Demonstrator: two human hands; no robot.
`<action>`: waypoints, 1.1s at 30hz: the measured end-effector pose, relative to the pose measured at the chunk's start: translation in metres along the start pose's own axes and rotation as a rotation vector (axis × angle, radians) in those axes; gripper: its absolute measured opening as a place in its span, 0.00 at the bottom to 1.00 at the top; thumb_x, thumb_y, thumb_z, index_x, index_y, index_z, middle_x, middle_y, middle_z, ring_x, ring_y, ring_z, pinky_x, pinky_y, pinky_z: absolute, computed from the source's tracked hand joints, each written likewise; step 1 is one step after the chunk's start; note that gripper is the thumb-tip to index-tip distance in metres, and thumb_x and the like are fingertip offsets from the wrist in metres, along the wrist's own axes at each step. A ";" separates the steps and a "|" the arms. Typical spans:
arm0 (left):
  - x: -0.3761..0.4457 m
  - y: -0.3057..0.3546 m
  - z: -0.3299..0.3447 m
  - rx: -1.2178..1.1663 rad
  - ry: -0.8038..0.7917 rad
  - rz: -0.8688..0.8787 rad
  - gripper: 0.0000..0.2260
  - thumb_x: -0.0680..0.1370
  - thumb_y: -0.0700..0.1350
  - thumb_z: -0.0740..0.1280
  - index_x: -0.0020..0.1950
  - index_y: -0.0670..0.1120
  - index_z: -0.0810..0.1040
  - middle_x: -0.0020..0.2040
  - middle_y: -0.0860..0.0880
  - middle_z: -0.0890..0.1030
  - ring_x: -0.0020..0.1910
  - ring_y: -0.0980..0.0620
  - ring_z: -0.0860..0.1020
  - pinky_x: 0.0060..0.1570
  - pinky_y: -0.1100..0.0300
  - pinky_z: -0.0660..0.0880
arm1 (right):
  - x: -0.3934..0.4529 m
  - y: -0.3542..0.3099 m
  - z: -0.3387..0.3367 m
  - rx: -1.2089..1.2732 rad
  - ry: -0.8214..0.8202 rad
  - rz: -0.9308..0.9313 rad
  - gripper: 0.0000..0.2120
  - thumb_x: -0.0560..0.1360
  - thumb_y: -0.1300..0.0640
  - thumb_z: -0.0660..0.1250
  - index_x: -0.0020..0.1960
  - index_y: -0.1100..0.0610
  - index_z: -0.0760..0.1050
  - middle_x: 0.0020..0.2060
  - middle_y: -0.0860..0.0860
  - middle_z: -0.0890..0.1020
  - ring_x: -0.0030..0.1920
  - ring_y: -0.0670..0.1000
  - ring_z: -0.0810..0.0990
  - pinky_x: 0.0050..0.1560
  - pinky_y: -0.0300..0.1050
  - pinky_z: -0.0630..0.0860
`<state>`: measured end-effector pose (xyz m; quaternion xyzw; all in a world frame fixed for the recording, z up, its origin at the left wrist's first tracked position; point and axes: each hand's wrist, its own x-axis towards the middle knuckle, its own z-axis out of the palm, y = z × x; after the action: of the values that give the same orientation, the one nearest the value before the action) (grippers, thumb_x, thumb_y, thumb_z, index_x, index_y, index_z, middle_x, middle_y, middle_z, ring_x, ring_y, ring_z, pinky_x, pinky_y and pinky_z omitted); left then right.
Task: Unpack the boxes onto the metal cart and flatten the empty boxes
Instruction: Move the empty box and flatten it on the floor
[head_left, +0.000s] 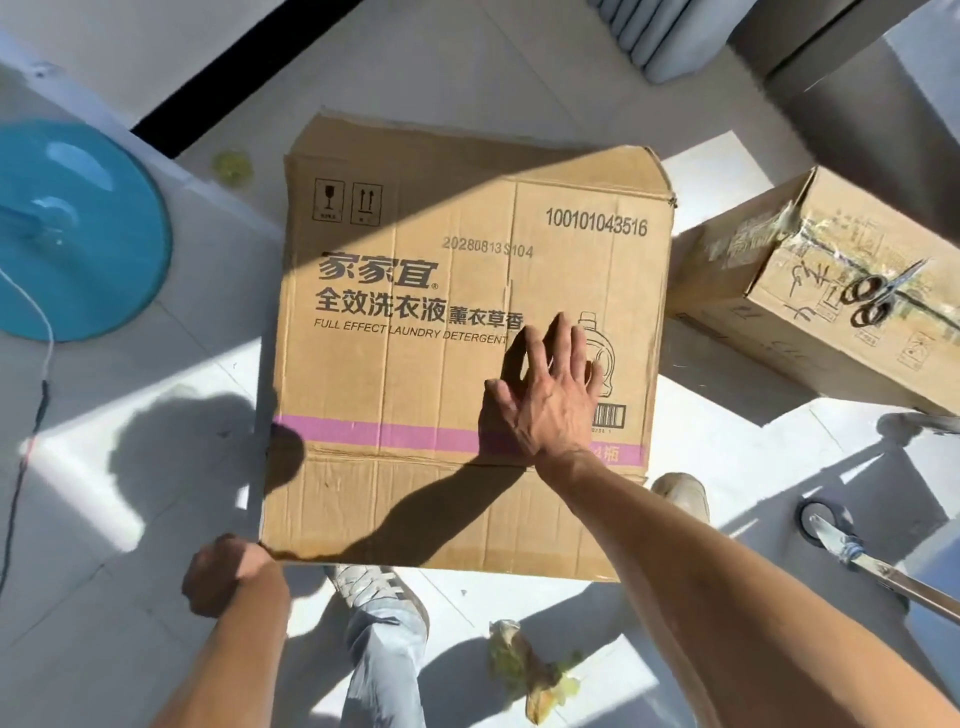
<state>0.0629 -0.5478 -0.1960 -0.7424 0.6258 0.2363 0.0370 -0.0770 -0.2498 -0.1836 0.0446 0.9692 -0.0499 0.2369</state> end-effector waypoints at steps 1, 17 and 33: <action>0.000 0.004 -0.008 0.044 0.035 0.053 0.18 0.81 0.40 0.56 0.65 0.31 0.73 0.64 0.31 0.74 0.63 0.34 0.73 0.62 0.48 0.67 | 0.000 0.005 0.004 -0.005 0.000 0.053 0.36 0.77 0.34 0.54 0.78 0.47 0.48 0.79 0.55 0.43 0.78 0.57 0.42 0.74 0.62 0.48; -0.159 0.037 0.079 0.385 -0.760 0.554 0.36 0.80 0.60 0.59 0.79 0.54 0.39 0.78 0.44 0.59 0.74 0.39 0.63 0.70 0.44 0.62 | 0.000 0.058 0.006 0.124 -0.213 0.511 0.30 0.79 0.44 0.55 0.76 0.59 0.56 0.76 0.64 0.53 0.74 0.63 0.57 0.72 0.62 0.56; -0.118 -0.001 0.088 -0.100 -0.809 0.427 0.22 0.79 0.47 0.62 0.71 0.65 0.68 0.72 0.51 0.71 0.65 0.48 0.74 0.60 0.59 0.73 | -0.026 -0.023 0.037 0.134 -0.034 -0.364 0.37 0.76 0.32 0.50 0.78 0.52 0.54 0.78 0.60 0.45 0.78 0.60 0.45 0.75 0.60 0.45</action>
<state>0.0245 -0.4091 -0.2274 -0.4458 0.6879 0.5394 0.1927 -0.0397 -0.2789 -0.2028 -0.1166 0.9515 -0.1574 0.2370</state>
